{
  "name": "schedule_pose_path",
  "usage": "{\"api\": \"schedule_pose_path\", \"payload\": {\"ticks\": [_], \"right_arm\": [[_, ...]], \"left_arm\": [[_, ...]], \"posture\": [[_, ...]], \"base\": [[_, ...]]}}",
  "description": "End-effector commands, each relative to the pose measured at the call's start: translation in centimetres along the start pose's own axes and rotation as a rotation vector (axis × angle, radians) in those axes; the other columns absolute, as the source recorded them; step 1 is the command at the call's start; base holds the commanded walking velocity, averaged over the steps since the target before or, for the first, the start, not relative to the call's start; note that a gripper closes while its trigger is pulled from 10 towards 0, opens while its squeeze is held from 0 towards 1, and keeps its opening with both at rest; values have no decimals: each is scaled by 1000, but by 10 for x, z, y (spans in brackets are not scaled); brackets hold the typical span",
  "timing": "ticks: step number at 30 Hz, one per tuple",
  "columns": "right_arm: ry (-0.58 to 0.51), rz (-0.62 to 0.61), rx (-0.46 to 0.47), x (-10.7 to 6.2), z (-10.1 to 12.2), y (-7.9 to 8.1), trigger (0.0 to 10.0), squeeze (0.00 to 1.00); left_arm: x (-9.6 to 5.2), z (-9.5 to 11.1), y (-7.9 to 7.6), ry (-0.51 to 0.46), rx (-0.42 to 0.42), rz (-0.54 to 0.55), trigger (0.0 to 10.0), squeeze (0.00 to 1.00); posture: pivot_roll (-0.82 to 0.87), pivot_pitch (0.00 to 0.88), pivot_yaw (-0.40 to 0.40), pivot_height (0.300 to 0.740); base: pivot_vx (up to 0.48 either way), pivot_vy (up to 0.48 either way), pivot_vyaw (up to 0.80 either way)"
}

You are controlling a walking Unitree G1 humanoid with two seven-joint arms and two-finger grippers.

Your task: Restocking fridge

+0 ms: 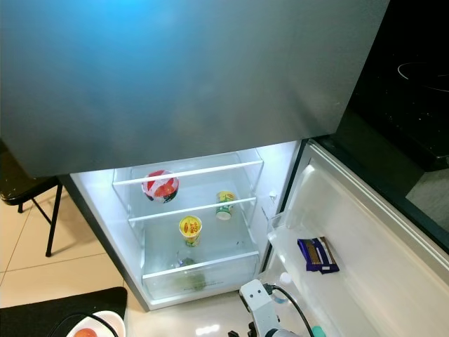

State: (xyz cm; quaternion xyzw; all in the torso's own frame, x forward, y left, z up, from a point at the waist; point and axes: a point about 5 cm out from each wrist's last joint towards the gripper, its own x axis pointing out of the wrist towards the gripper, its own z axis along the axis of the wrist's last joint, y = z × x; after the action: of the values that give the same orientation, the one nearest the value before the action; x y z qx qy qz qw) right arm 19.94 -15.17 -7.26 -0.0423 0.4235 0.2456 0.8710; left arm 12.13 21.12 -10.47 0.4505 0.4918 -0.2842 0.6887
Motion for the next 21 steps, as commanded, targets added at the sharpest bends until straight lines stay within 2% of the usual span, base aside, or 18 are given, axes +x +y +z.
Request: {"api": "schedule_pose_path", "payload": {"ticks": [1,21], "right_arm": [[-16,5,8,1,2,1,10000,0],[-25,13,8,1,4,1,10000,0]], "left_arm": [[0,-2,-1,8,3,5,10000,0],[0,0,0,0,14,5,10000,0]], "posture": [[-73,0,21,740],[-79,0,23,740]], "base": [[274,0,0],[277,0,0]]}}
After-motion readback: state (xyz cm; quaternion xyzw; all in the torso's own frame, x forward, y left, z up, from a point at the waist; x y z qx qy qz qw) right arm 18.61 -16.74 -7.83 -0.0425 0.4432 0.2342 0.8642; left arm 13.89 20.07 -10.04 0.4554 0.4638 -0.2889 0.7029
